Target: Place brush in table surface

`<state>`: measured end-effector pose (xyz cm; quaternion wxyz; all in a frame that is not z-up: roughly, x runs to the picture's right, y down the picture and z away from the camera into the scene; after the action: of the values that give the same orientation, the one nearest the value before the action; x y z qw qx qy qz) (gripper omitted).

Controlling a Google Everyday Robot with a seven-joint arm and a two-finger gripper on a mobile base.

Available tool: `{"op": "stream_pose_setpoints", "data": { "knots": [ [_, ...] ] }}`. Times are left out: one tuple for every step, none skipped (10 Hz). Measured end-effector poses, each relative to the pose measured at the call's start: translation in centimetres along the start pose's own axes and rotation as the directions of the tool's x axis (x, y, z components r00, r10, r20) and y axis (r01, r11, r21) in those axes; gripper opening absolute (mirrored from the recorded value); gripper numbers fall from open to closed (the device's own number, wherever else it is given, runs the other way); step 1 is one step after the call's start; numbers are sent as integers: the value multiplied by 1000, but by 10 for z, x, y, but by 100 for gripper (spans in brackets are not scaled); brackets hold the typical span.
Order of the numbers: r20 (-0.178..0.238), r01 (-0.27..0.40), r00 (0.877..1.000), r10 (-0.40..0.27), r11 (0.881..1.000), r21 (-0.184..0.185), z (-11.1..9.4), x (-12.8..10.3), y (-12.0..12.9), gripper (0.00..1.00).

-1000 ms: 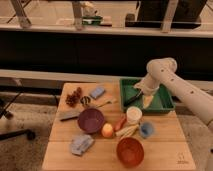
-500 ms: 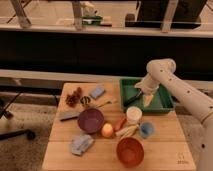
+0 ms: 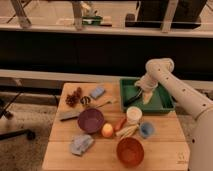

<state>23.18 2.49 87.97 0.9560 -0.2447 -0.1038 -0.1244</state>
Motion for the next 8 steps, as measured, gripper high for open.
{"op": "stream_pose_setpoints", "data": {
  "knots": [
    [-3, 4, 1000, -4, 1000, -1, 4, 1, -3, 80],
    [-5, 11, 1000, -11, 1000, -8, 8, -1, -6, 80],
    [-8, 21, 1000, -21, 1000, -9, 12, -2, -10, 80],
    [-11, 33, 999, -34, 999, -16, 16, -4, -15, 80],
    [-11, 40, 999, -41, 999, -18, 18, -4, -18, 80],
    [-13, 47, 999, -47, 999, -23, 21, -4, -20, 80],
    [-14, 52, 999, -52, 998, -28, 25, -2, -22, 80],
    [-16, 54, 998, -55, 998, -34, 29, -1, -22, 80]
  ]
}}
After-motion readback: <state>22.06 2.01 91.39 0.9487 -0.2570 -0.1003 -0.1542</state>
